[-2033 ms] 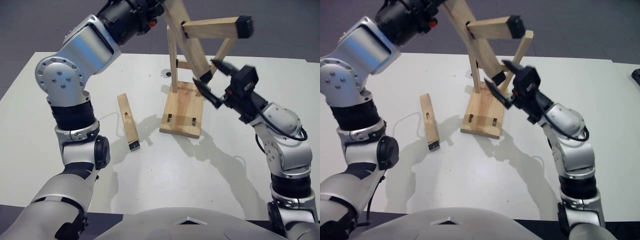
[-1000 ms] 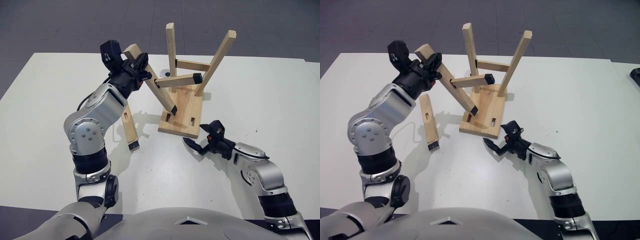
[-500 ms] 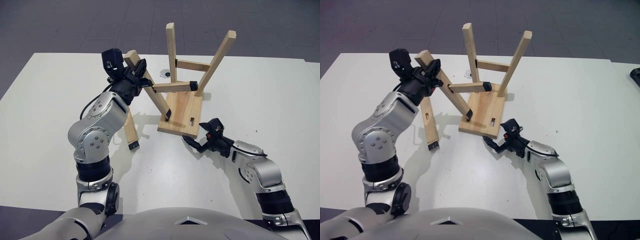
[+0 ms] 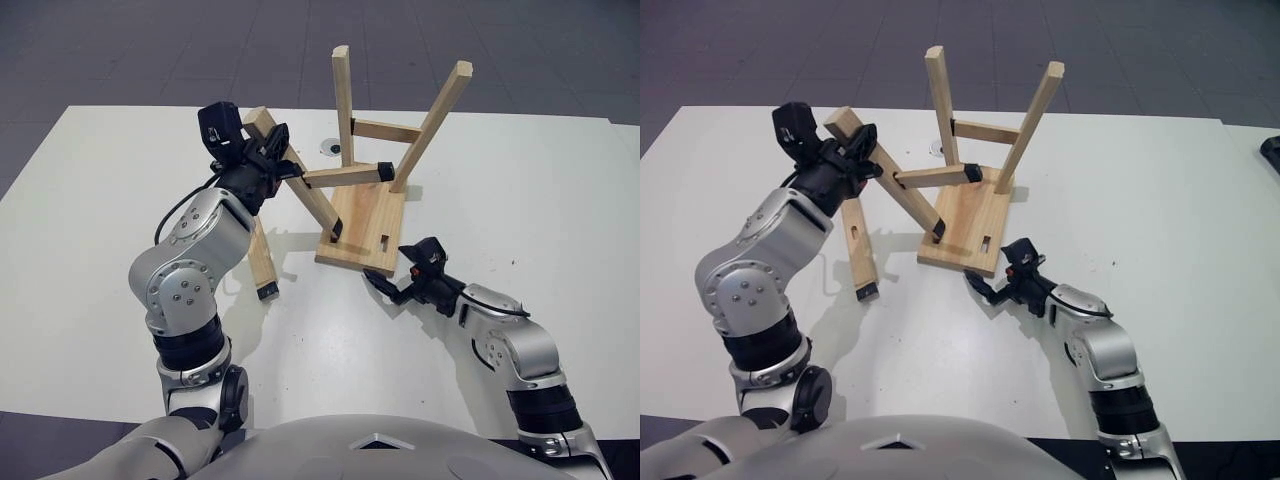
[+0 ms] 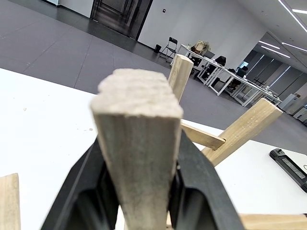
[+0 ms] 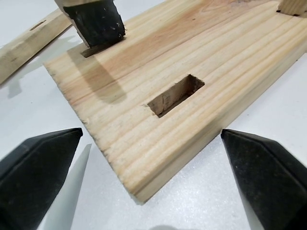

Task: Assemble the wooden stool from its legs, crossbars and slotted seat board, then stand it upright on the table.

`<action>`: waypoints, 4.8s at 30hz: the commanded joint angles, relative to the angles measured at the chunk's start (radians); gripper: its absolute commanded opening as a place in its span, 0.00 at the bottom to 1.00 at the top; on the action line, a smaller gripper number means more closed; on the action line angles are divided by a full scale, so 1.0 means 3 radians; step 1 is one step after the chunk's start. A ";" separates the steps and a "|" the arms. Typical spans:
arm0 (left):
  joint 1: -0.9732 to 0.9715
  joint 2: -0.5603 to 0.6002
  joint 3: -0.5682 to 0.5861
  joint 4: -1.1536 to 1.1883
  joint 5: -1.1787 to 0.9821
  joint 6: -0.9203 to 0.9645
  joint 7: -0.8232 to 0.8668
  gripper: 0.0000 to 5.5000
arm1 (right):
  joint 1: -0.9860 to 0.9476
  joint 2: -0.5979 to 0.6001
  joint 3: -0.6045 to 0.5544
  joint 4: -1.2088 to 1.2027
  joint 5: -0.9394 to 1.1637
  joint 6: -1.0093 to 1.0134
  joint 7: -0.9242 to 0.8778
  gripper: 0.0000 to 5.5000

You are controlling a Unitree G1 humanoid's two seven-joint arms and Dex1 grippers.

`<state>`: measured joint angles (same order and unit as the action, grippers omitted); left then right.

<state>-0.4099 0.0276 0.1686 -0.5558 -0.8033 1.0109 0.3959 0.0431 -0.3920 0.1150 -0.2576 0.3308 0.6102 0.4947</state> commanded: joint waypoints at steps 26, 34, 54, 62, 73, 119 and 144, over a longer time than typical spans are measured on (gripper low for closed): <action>0.0068 0.0213 -0.0197 -0.0083 0.0279 0.0341 -0.0192 0.19 | 0.0144 0.0182 -0.0022 -0.0058 -0.0017 0.0010 -0.0237 0.98; 0.0563 0.0170 -0.0479 0.0203 0.0723 -0.0243 -0.0456 0.19 | 0.0052 0.0156 0.0002 -0.0108 -0.0029 0.0062 -0.0216 0.98; 0.0633 0.0209 -0.0745 0.0013 0.0878 0.0628 -0.0166 0.19 | -0.0086 0.0127 0.0029 -0.0302 0.0029 0.0254 -0.0151 0.98; 0.0847 -0.0172 -0.0748 0.0183 0.1056 0.0592 -0.0006 0.19 | -0.0292 -0.0011 0.0023 -0.0461 0.0062 0.0483 -0.0038 0.98; 0.0859 0.0198 -0.1530 0.0613 0.1622 0.0381 -0.0301 0.19 | -0.0532 -0.0095 0.0043 -0.0279 0.0054 0.0574 0.0099 0.98; 0.0555 0.0787 -0.0257 0.0413 0.1723 -0.0094 -0.1001 0.97 | 0.0026 -0.0105 -0.0446 -0.0810 0.0040 0.0343 -0.0010 0.98; 0.0685 0.0747 -0.0310 0.1226 0.1698 0.1319 -0.1571 0.55 | -0.0507 0.0179 -0.2027 -0.1411 0.1939 0.0311 -0.0995 0.98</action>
<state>-0.2698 0.2446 0.1001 -0.2856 -0.3007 1.3743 -0.0564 -0.0293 -0.3271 -0.4836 -0.6872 0.8577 0.7056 0.2376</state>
